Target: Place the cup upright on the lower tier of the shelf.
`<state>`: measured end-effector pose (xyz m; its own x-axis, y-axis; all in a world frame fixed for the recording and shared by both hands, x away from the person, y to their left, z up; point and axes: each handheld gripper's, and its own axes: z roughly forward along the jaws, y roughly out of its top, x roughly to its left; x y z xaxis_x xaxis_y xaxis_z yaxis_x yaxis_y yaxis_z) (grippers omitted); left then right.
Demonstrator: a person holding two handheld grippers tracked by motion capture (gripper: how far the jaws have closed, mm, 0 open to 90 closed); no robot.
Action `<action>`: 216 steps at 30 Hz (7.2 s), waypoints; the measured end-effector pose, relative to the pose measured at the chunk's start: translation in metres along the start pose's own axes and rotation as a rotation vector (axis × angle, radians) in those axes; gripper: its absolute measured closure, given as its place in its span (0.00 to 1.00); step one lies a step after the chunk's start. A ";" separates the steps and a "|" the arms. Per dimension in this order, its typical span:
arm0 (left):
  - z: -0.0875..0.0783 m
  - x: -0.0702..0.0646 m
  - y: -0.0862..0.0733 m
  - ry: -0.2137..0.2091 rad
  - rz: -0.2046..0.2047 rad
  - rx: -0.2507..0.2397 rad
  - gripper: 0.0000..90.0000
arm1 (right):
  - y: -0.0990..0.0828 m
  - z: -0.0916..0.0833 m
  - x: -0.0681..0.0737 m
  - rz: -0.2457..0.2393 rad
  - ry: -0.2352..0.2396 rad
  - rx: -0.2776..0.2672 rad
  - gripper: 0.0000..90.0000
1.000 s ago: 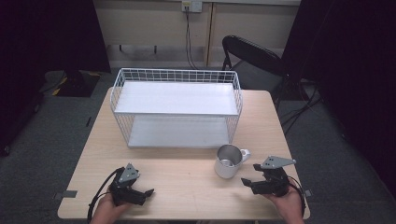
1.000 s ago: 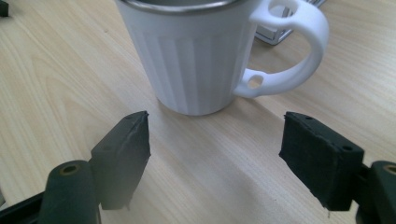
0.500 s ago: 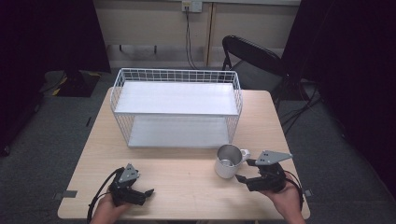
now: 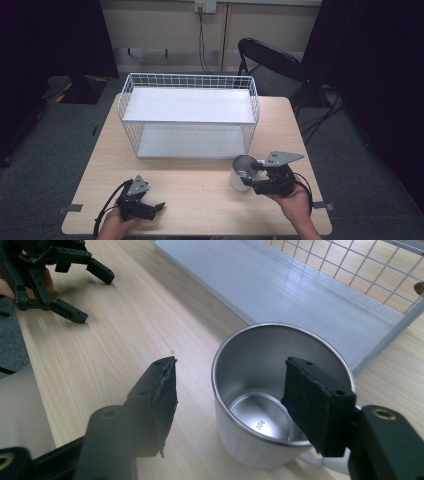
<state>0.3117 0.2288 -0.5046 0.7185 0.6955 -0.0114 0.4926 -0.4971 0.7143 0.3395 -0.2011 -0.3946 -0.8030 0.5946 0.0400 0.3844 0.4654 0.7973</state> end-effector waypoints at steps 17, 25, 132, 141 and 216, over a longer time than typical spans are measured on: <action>0.000 0.000 0.000 0.000 0.000 0.000 0.04 | 0.007 0.035 0.003 0.035 0.037 0.060 0.69; 0.000 0.000 0.000 0.000 0.000 0.000 0.04 | 0.004 0.039 0.005 0.052 0.013 0.083 0.76; 0.001 0.000 0.001 -0.008 0.009 0.012 0.00 | 0.069 0.090 0.009 -0.199 -0.013 -0.023 0.92; 0.001 0.000 0.001 -0.009 0.009 0.011 0.00 | 0.074 0.097 0.007 -0.215 -0.029 -0.026 0.92; 0.001 0.000 0.001 -0.008 0.008 0.011 0.00 | 0.073 0.131 -0.010 -0.243 -0.131 -0.047 0.91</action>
<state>0.3124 0.2275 -0.5050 0.7265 0.6870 -0.0116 0.4923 -0.5087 0.7064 0.4354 -0.0872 -0.4161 -0.8018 0.5509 -0.2315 0.1642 0.5755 0.8011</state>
